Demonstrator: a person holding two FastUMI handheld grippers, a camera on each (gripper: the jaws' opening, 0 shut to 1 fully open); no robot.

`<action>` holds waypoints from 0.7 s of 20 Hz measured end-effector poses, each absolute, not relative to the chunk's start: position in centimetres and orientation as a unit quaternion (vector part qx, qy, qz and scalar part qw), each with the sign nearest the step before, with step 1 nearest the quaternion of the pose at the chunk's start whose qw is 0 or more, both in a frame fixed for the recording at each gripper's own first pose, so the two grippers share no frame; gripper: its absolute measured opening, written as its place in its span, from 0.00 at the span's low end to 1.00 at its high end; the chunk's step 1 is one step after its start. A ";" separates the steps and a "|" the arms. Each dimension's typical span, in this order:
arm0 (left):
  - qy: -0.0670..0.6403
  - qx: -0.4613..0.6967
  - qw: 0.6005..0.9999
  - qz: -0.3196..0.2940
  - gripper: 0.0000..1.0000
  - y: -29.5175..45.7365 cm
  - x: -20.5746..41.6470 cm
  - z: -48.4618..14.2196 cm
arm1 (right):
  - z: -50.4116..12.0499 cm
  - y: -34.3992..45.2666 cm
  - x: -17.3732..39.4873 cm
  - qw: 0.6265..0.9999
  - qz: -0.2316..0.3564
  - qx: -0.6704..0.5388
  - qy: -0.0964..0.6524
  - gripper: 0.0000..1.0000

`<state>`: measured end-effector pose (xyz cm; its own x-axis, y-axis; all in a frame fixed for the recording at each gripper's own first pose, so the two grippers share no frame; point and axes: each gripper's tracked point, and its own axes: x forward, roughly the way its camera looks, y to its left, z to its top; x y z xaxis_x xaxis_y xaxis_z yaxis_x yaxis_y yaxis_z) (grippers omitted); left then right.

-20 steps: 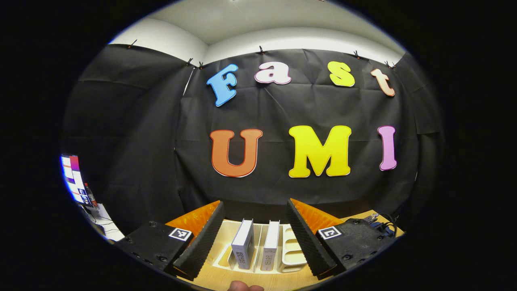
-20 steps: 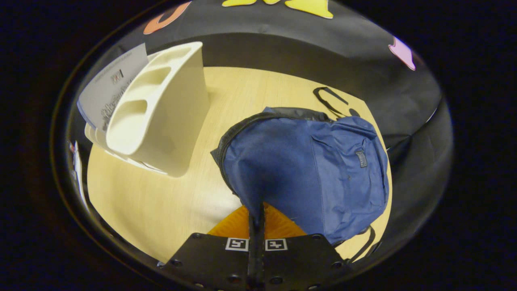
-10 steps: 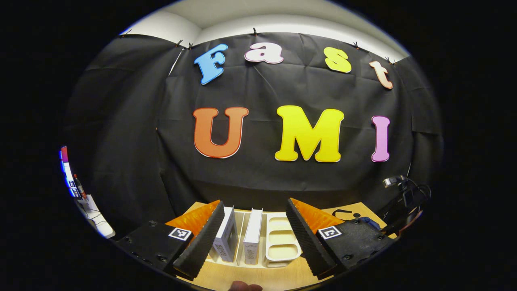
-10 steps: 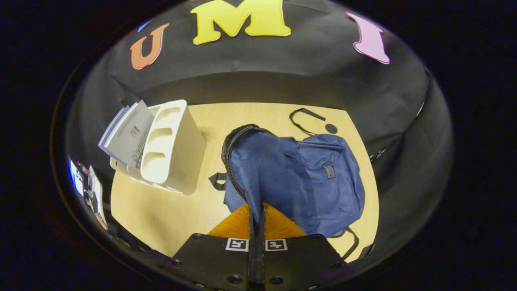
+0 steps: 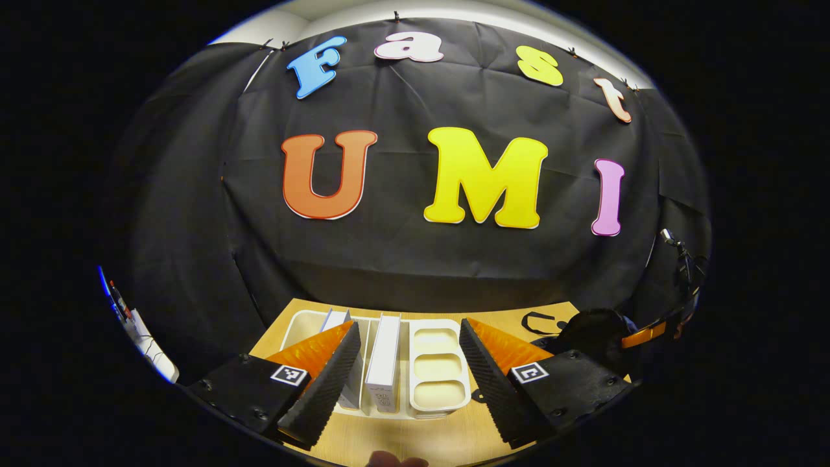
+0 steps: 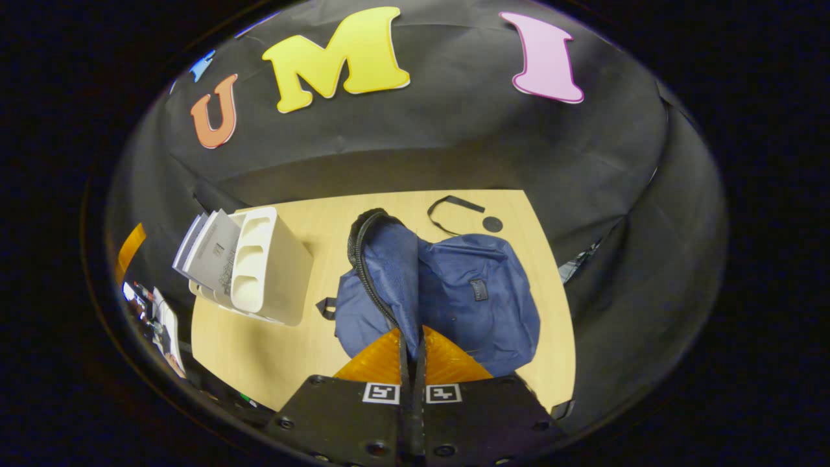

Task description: Open the schoolbag, grab two books from the bookshelf and put them into the schoolbag.

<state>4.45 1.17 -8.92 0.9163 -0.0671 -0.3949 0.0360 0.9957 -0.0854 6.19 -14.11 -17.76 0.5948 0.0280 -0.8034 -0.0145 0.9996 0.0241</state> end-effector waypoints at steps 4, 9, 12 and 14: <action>0.258 -0.015 0.965 -0.046 0.98 1.2 6.1 -10.2 | -17.7 -15.8 6.3 0.887 0.022 0.016 0.461 0.00; 0.344 -0.002 0.936 -0.078 0.98 1.0 8.0 -12.5 | -18.2 -17.0 6.4 0.880 0.030 0.044 0.471 0.00; 0.415 -0.030 0.905 -0.092 0.98 1.3 8.7 -14.7 | -18.4 -17.5 6.4 0.876 0.036 0.050 0.478 0.00; 0.467 -0.031 0.878 -0.097 0.98 1.5 9.0 -16.7 | -18.6 -17.7 6.4 0.874 0.039 0.052 0.481 0.00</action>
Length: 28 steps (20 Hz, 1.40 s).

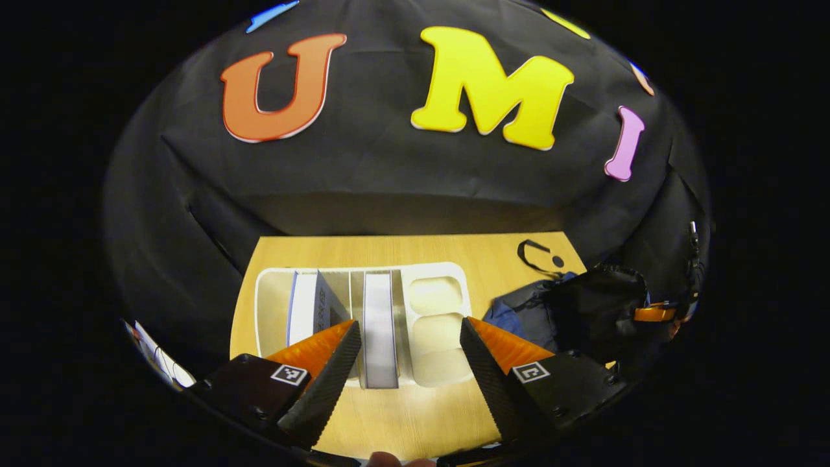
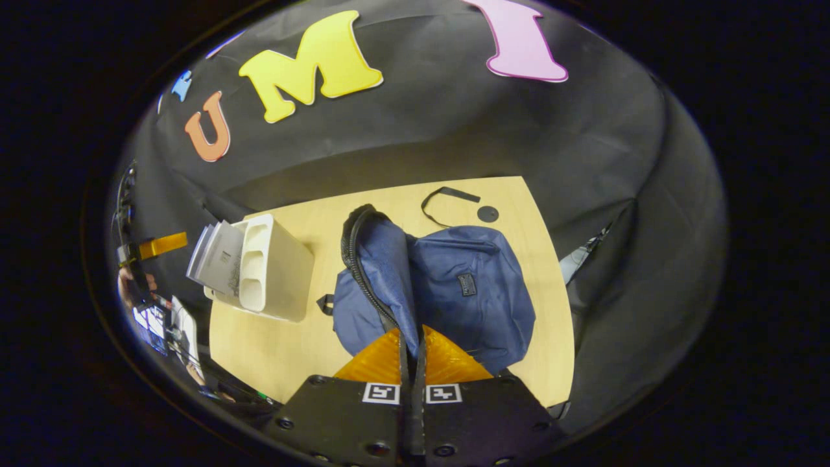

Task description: Open the schoolbag, grab two books from the bookshelf and put them into the schoolbag.

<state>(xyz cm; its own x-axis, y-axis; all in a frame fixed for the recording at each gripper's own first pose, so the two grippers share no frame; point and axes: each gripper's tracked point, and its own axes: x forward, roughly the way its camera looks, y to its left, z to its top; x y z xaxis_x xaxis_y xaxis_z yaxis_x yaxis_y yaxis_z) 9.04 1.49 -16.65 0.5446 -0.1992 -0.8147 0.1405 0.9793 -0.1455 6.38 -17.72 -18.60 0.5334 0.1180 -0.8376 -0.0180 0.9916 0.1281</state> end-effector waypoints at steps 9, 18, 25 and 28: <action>0.620 0.009 0.777 -0.107 0.98 2.3 9.2 -22.1 | -19.2 -17.8 6.0 0.868 0.049 0.065 0.489 0.00; 0.682 0.011 0.728 -0.074 0.90 3.9 8.8 -25.3 | -19.5 -18.5 5.7 0.866 0.042 0.087 0.491 0.00; 0.700 0.028 0.710 -0.066 0.74 4.1 8.9 -26.0 | -19.6 -18.9 5.3 0.865 0.045 0.090 0.492 0.00; 0.710 0.036 0.700 -0.063 0.67 4.3 8.6 -26.0 | -19.7 -18.6 5.3 0.866 0.048 0.090 0.489 0.03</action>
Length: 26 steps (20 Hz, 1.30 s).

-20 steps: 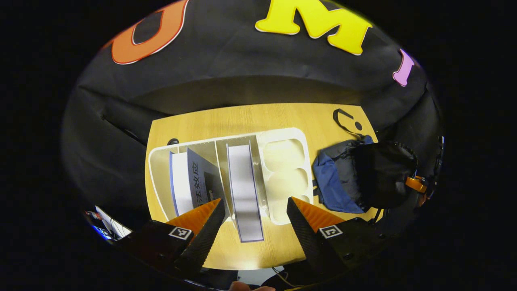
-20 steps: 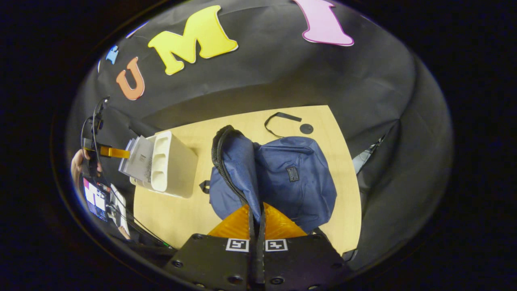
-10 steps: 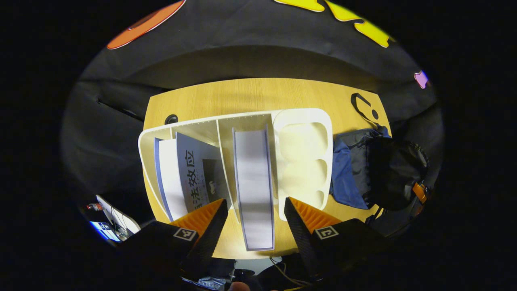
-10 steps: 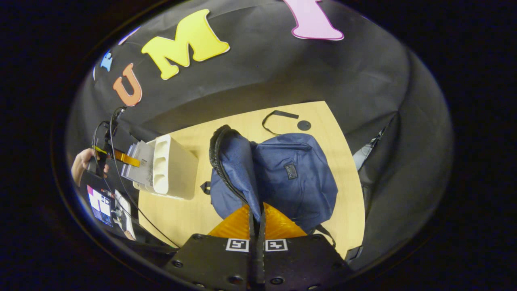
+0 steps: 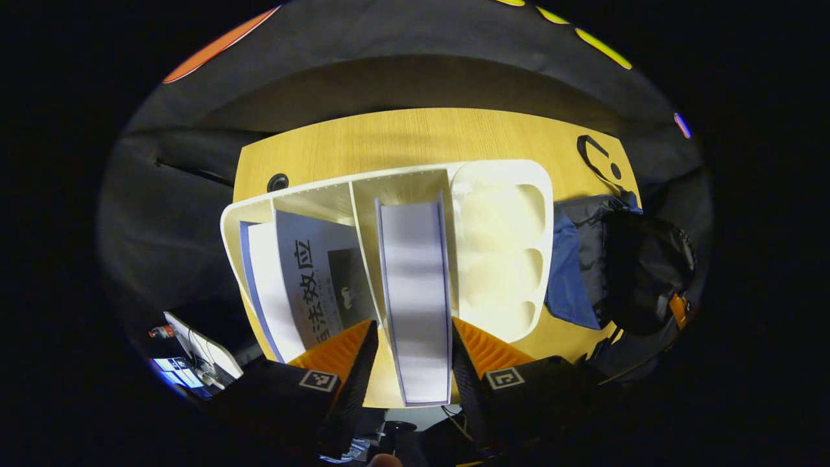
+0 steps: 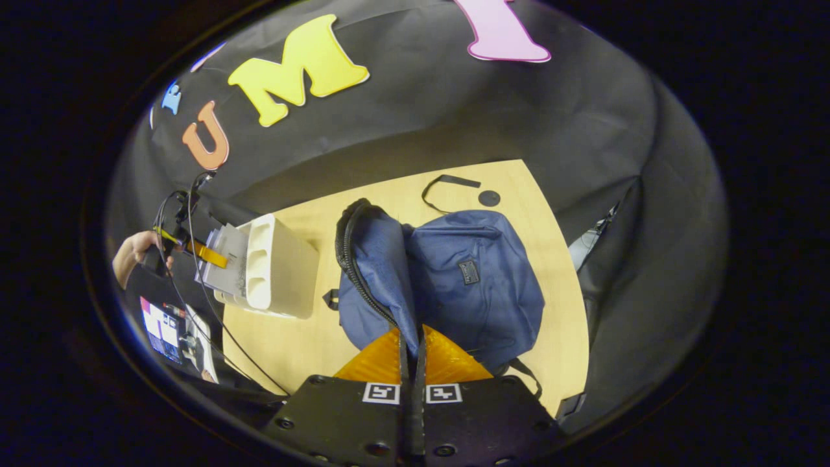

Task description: Open the schoolbag, grab two books from the bookshelf and put them into the schoolbag.

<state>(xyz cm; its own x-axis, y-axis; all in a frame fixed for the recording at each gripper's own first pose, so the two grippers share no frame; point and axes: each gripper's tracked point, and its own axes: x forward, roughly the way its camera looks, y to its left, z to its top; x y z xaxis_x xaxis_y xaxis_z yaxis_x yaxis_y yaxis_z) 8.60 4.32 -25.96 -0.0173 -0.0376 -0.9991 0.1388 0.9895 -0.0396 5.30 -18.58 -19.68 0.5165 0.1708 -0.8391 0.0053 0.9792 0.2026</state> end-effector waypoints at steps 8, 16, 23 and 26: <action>0.712 0.032 0.700 -0.054 0.46 4.7 7.6 -24.4 | -19.8 -18.6 4.9 0.865 0.049 0.099 0.489 0.03; 0.688 0.043 0.719 -0.086 0.44 5.6 3.3 -16.1 | -20.2 -18.0 4.8 0.863 0.060 0.089 0.493 0.04; 0.626 -0.095 0.763 -0.131 0.36 3.4 0.3 -5.4 | -20.0 -17.5 4.6 0.863 0.063 0.090 0.492 0.00; 0.602 -0.159 0.764 -0.172 0.36 0.6 -0.5 -3.2 | -19.5 -17.5 4.7 0.865 0.060 0.091 0.490 0.00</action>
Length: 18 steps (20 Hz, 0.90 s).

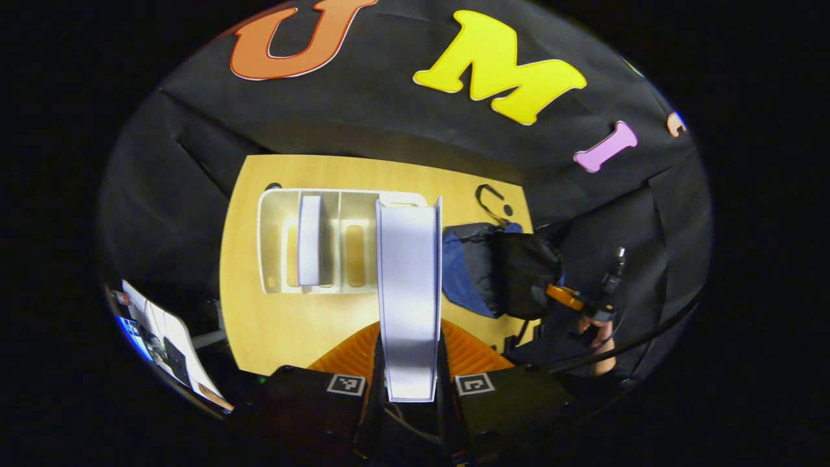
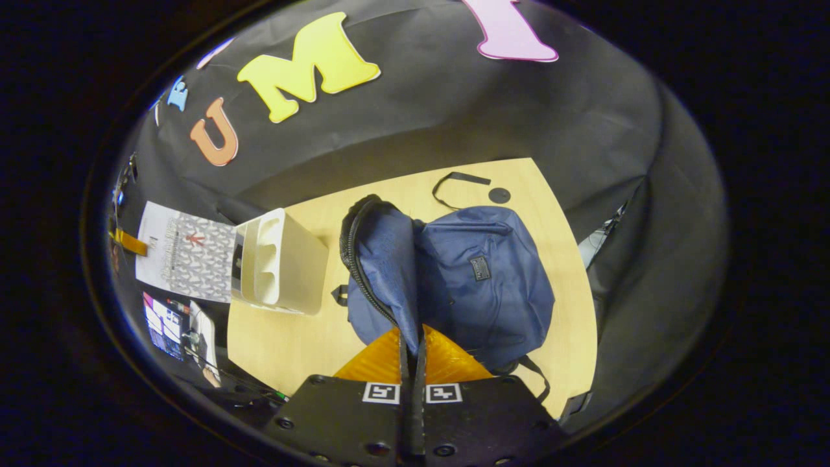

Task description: Open the schoolbag, grab two books from the bookshelf and put them into the schoolbag.

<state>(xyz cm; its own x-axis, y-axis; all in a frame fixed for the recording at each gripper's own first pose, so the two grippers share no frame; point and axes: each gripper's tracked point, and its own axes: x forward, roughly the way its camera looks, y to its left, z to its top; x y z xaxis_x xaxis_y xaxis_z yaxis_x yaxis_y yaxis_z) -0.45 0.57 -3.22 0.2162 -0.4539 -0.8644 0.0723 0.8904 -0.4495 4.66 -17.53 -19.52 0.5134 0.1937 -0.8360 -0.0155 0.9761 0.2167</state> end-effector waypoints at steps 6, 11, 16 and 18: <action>0.596 -0.267 0.711 -0.260 0.36 -8.8 -3.0 -6.3 | -18.9 -17.3 4.4 0.866 0.060 0.092 0.487 0.00; 0.593 -0.314 0.684 -0.287 0.36 -16.2 -3.5 -14.0 | -18.4 -17.2 4.6 0.867 0.060 0.102 0.485 0.00; 0.578 -0.340 0.688 -0.277 0.36 -22.4 -4.4 -20.2 | -18.2 -18.1 4.6 0.866 0.050 0.103 0.487 0.00; 0.573 -0.327 0.701 -0.270 0.36 -24.1 -4.2 -22.7 | -17.8 -18.2 4.8 0.866 0.049 0.101 0.487 0.03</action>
